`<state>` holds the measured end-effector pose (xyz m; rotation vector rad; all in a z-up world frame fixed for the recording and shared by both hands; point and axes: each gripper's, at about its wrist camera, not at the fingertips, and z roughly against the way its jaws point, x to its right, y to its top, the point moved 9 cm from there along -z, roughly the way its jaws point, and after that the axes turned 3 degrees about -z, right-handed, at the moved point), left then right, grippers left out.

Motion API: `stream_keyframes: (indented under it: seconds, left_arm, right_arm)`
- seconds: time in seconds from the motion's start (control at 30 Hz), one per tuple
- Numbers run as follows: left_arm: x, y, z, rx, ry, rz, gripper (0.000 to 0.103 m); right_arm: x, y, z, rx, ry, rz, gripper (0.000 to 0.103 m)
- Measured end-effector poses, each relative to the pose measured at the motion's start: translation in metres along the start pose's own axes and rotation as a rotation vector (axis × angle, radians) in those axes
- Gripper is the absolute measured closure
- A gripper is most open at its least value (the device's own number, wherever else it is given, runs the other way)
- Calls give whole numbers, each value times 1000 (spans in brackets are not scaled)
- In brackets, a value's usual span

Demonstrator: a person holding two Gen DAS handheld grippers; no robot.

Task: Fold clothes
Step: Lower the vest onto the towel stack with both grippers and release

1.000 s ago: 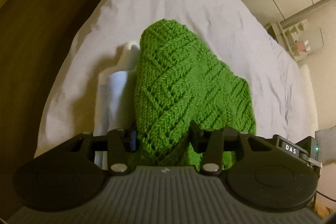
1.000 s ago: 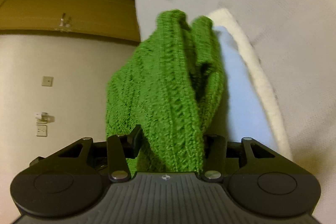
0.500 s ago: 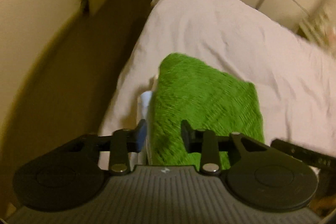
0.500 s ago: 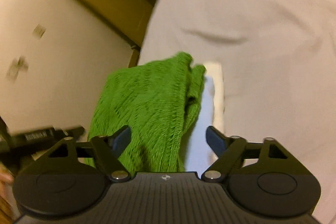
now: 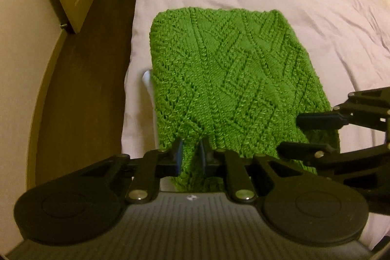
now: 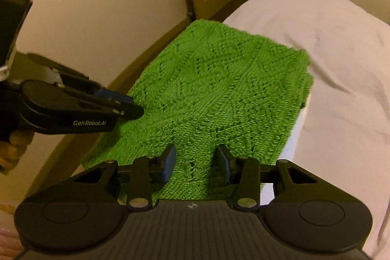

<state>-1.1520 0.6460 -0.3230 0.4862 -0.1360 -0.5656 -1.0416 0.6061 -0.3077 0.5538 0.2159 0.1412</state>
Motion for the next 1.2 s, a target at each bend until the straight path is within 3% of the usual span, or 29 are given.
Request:
stream_keyframes:
  seconds: [0.2,0.43,0.63,0.83,1.0,1.2]
  left_arm:
    - [-3,-4,-9,-10,1,-2,90]
    - [-8,20,15,25,-51,9,90]
    - [-17,63,26,76,-100,-16,90]
    - [-15,110,-6,71,-116,-91,90]
    - [-27,101,-42,18,-106,-68,90]
    - [-36,91,-54,8,-114,-45,90]
  right_arm:
    - [-4,3,-30,-52,-41,83,60]
    - [6,16,-17,-113,-4,52,60]
    - [20,63,-1,-61,7,-30,60]
    - [50,108,-40,-71,-44,-113,60]
    - [56,101,-77,-159,-48,-139,60]
    - [47,94,-90,-181,-85,-106,59]
